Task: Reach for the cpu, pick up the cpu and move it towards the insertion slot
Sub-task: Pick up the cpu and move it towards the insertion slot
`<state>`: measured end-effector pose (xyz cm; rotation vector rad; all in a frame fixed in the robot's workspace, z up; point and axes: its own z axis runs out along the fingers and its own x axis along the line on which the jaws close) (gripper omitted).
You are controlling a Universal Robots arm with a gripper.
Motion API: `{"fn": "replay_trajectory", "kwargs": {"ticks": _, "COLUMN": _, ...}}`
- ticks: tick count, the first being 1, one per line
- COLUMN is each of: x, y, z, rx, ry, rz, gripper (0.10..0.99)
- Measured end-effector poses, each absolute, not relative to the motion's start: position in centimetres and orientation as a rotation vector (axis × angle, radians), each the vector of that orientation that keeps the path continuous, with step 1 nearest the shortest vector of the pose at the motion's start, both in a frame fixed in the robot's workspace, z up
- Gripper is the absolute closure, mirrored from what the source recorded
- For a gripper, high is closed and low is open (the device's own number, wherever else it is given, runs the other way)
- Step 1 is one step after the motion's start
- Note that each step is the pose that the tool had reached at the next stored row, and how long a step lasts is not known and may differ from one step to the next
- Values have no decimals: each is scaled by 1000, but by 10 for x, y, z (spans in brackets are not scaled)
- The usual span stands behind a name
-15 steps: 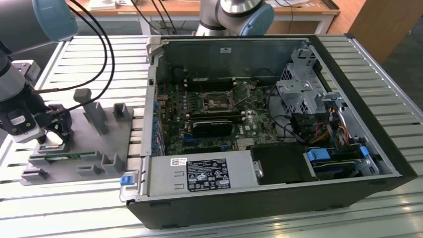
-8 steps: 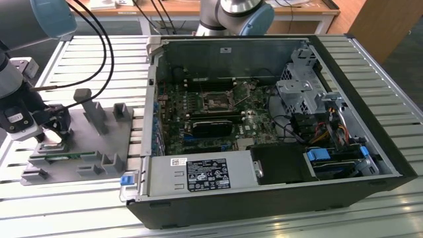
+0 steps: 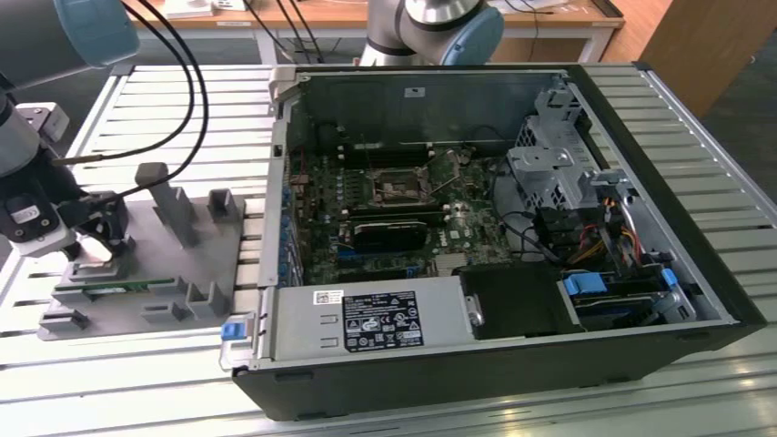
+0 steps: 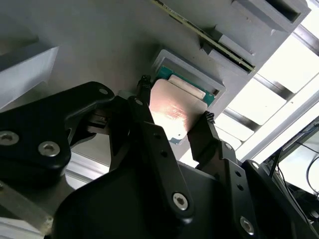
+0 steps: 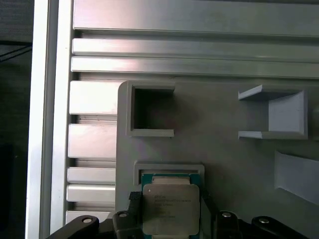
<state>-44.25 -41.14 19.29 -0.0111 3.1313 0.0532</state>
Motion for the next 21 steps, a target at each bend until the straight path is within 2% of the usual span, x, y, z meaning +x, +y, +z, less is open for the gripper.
{"fn": "replay_trajectory", "kwargs": {"ticks": 21, "x": -442, "y": -411, "z": 212, "rx": -11, "ry": 3131, "rz": 53, "gripper": 541}}
